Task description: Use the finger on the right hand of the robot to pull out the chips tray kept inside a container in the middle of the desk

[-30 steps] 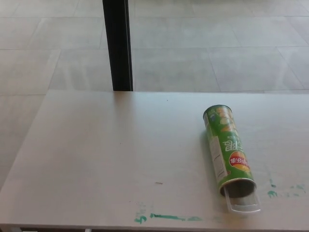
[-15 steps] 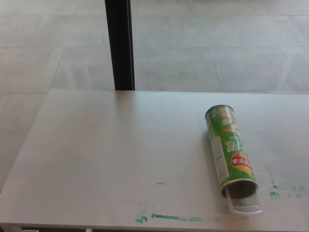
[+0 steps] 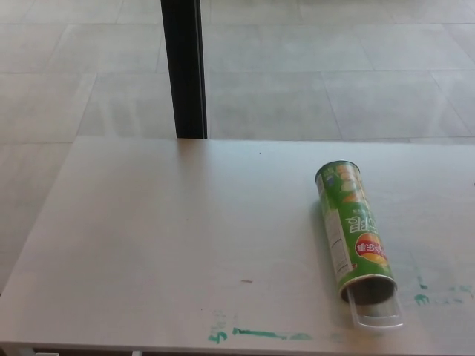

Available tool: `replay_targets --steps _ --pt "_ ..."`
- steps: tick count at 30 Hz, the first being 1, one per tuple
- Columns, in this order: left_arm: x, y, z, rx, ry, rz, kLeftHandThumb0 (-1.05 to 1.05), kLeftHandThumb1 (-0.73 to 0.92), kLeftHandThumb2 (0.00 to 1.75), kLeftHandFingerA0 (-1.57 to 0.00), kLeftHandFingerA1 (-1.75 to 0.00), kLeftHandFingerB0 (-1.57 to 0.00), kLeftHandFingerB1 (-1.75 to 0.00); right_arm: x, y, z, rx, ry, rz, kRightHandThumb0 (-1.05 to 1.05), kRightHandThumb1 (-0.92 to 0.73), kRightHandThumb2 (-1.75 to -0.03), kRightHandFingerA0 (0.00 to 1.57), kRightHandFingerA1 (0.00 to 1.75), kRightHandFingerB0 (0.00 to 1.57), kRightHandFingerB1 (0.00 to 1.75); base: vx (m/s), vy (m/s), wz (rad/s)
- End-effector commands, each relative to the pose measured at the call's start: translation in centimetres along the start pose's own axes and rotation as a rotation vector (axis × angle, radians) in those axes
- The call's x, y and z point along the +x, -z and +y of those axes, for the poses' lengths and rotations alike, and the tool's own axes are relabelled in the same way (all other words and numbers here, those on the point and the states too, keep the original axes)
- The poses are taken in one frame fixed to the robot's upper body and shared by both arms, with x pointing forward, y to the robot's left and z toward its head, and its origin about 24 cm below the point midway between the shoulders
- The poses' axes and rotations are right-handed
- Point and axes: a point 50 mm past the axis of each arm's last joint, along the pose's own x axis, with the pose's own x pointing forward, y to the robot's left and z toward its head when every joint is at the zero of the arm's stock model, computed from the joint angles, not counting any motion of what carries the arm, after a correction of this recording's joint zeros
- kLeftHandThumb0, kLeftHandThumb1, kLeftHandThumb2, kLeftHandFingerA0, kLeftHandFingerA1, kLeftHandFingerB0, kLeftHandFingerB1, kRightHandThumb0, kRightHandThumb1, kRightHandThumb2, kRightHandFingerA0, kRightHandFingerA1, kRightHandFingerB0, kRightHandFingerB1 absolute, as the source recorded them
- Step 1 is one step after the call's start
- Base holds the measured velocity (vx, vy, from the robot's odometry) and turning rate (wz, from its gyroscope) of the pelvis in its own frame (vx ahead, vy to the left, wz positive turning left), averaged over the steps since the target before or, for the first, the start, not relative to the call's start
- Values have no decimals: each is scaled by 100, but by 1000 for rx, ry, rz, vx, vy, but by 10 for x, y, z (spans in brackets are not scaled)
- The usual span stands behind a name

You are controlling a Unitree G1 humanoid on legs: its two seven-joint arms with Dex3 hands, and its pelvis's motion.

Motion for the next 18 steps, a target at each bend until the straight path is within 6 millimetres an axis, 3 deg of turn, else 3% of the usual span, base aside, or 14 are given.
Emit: replay_targets --steps 1,7,18 --pt "-2 -4 11 2 -26 -12 -40 75 62 -50 -45 -38 -37 14 -4 28 -298 -169 8 -21 -52 -62 84 128 36 39 0 0 0" --pt "-4 -4 13 12 -17 -20 -39 75 62 -48 -44 -37 -36 17 3 54 -396 -282 -21 -14 -52 -60 82 131 40 38 0 0 0" --pt "-4 -3 16 14 -25 -8 -38 75 63 -47 -41 -36 -36 28 8 64 -520 -342 -62 -15 -50 -56 83 132 41 36 0 0 0"
